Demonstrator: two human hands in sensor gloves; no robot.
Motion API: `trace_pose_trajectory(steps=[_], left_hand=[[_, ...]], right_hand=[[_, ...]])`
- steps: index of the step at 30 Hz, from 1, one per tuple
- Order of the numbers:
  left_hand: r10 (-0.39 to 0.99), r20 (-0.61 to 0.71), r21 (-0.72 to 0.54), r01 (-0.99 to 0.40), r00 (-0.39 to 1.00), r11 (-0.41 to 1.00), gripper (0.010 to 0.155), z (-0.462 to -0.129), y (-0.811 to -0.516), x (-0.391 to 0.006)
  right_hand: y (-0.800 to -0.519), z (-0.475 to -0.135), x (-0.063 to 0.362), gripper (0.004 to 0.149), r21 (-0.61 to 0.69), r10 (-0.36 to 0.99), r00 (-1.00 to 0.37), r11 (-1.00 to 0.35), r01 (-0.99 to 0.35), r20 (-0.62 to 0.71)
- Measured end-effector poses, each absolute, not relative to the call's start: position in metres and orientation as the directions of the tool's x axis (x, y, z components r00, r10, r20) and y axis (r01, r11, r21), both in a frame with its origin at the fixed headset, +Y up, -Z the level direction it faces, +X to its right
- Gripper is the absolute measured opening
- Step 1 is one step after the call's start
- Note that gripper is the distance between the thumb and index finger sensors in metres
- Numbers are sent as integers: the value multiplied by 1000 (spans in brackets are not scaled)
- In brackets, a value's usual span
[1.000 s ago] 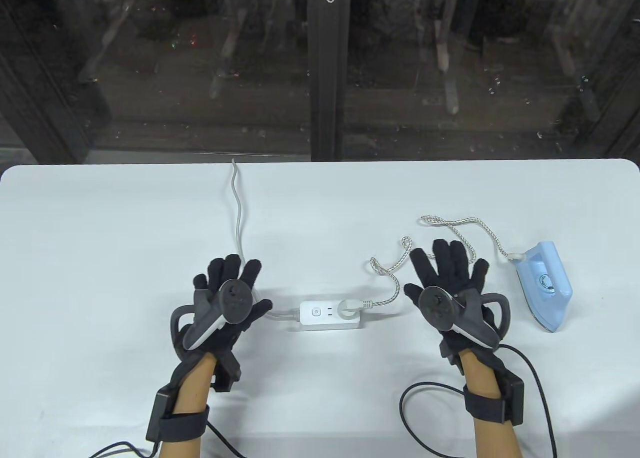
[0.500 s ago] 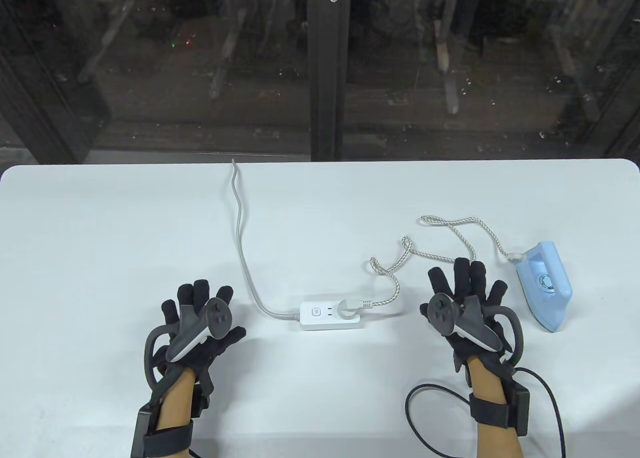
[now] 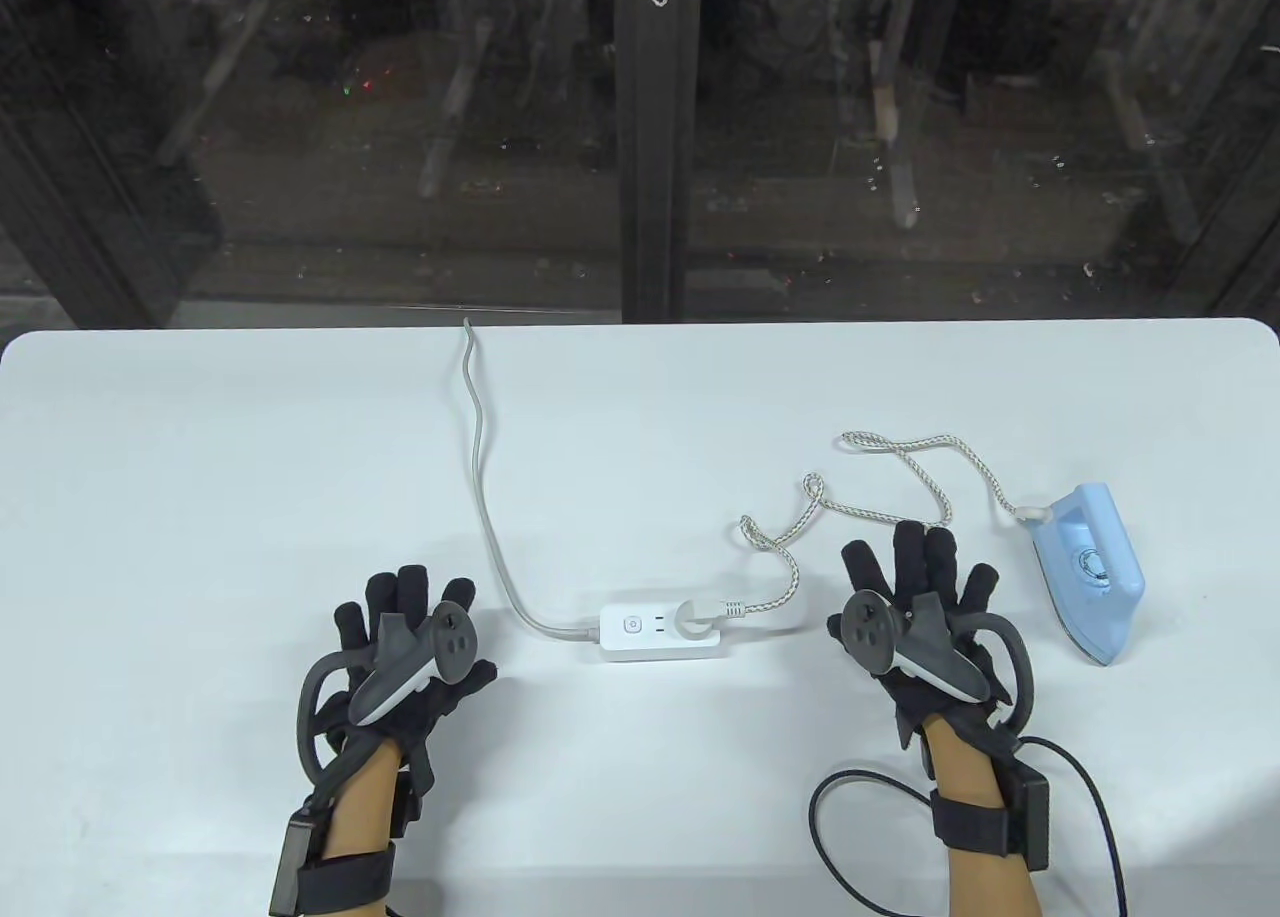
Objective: Plug the electric iron into the power strip
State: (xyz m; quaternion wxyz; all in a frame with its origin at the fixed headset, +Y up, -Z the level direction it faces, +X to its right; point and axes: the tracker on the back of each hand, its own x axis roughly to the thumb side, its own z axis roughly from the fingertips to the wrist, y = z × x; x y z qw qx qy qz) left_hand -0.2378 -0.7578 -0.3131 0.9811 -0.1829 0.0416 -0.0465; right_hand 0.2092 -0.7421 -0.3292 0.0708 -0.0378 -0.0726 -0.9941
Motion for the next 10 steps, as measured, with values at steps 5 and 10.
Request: trace_pose_trajectory(steps=[5,10], left_hand=[[-110,-64,-366,79,992,927,81,-312,-757,-237],[-114,-64,-371,82,991,925,81,-312,-757,-237]], right_hand=[[-742,-329,208,75,146,-134,-987,-978,146,87],[-742,-329,208,75,147,-133,-987,-979,145,88]])
